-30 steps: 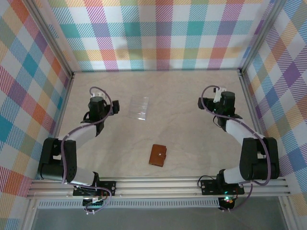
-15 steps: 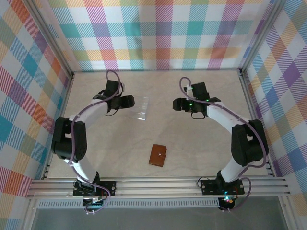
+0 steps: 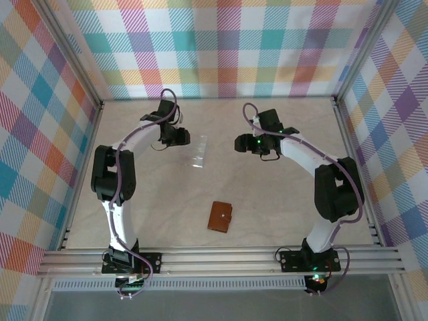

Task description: Take the credit cards out of the card holder

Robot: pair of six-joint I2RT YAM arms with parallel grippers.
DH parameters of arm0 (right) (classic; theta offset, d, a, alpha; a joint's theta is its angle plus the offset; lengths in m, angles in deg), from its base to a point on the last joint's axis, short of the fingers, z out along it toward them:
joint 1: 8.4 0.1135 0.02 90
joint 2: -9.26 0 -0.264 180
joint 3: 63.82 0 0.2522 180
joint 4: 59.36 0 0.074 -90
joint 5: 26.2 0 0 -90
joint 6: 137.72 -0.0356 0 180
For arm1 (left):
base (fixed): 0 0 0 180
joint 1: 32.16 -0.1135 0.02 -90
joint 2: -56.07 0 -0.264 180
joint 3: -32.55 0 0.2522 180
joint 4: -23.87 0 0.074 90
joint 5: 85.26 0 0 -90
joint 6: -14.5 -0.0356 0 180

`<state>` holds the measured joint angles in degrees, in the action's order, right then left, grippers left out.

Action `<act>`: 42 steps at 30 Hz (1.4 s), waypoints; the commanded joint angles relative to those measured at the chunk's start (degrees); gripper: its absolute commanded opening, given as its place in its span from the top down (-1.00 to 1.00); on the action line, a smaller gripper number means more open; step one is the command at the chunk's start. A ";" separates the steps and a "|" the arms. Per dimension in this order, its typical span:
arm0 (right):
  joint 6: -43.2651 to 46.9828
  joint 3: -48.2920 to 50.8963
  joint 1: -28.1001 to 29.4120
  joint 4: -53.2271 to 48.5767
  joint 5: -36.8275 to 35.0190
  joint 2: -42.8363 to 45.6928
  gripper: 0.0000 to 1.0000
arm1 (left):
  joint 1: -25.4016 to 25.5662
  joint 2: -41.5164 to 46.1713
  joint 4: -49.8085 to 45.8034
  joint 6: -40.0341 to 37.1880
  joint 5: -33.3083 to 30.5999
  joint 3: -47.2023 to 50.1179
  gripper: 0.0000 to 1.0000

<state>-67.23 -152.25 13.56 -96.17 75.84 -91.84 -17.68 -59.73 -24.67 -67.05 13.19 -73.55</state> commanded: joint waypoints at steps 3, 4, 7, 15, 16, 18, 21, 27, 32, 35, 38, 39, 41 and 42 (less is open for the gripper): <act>0.34 -4.40 0.87 -4.18 -0.49 -1.63 -0.42 | -1.07 -4.15 -5.92 -3.17 1.57 -6.12 0.30; 0.52 -4.86 0.94 -4.78 -0.52 -1.72 -0.42 | -1.29 -4.69 -6.12 -3.33 1.82 -6.89 0.32; 1.22 -5.91 1.24 -6.16 -1.01 -2.01 -0.42 | -1.64 -5.88 -6.41 -3.69 2.48 -8.33 0.38; 1.51 -7.06 1.60 -7.34 -1.14 -1.83 -0.42 | -1.78 -8.11 -7.20 -3.76 4.38 -10.31 0.63; 1.71 -7.08 1.57 -7.59 -1.26 -1.73 -0.42 | -1.67 -7.83 -7.18 -3.49 4.38 -9.83 0.67; 1.95 -6.98 1.60 -8.09 -1.77 -1.47 -0.42 | -1.15 -6.97 -7.52 -2.75 2.79 -8.89 0.74; 2.02 -6.62 1.67 -8.77 -2.79 -0.67 -0.42 | 0.10 -5.52 -7.67 -0.61 -1.28 -6.94 0.81; 2.66 -4.38 1.62 -7.11 -4.55 0.72 -0.42 | 2.77 -2.12 -6.71 5.66 -4.49 -1.65 0.91; 3.69 -5.49 1.60 -8.78 -8.04 0.89 -0.43 | 5.61 0.86 -5.88 9.95 -6.79 1.92 0.93; 3.77 -5.26 1.60 -8.51 -9.12 1.44 -0.46 | 8.25 1.90 -5.82 11.63 -8.61 2.70 0.93; 4.42 -5.57 1.60 -8.73 -9.35 1.44 -0.48 | 11.02 2.29 -5.56 13.23 -10.04 3.30 0.92; 4.63 -5.72 1.60 -8.84 -9.31 1.51 -0.48 | 11.85 2.19 -5.56 13.71 -10.50 3.24 0.92; 4.99 -5.88 1.60 -9.38 -9.39 1.69 -0.50 | 13.33 1.53 -6.45 14.60 -11.81 2.33 0.92; 5.13 -5.92 1.59 -9.60 -9.42 1.75 -0.50 | 13.86 1.33 -6.84 14.82 -12.06 2.02 0.92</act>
<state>-63.52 -157.41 14.84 -104.26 67.22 -92.35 -5.63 -58.84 -27.49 -54.96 2.87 -71.58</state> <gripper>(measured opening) 0.749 0.050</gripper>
